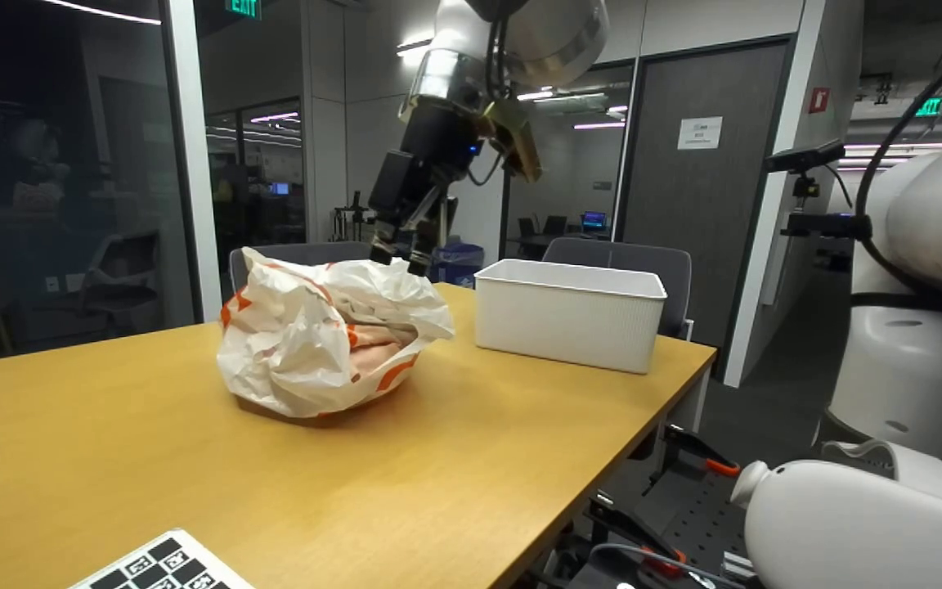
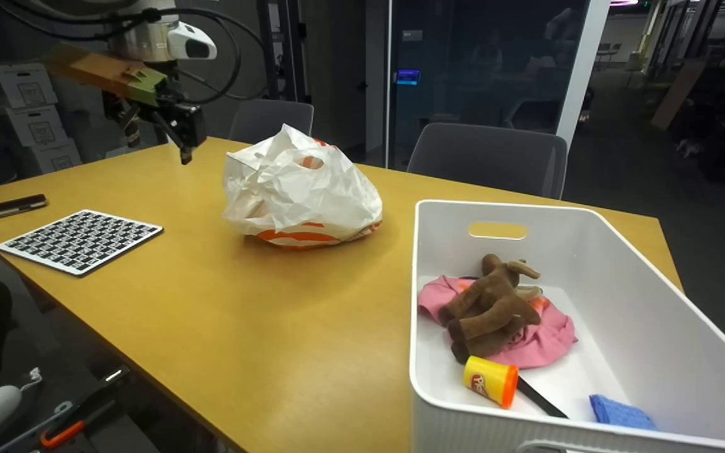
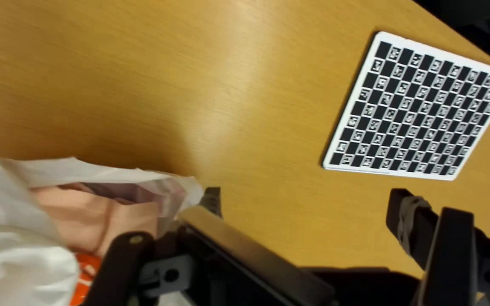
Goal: Move the items, which are in the plastic, to the laundry basket
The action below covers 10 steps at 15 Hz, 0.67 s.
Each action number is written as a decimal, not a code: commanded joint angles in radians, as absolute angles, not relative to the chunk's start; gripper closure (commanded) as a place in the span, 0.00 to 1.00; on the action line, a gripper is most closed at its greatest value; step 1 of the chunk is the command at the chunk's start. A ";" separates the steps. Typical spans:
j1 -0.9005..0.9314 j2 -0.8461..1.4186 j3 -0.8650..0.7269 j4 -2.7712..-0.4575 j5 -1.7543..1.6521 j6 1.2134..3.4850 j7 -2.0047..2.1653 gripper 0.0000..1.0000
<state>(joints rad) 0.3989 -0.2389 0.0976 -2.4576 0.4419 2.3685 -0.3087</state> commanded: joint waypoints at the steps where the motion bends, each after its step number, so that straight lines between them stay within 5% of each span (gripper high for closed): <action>1: 0.410 -0.067 0.093 -2.294 0.625 2.314 -0.549 0.00; 10: 0.254 0.183 0.166 -2.164 0.413 2.392 -0.677 0.00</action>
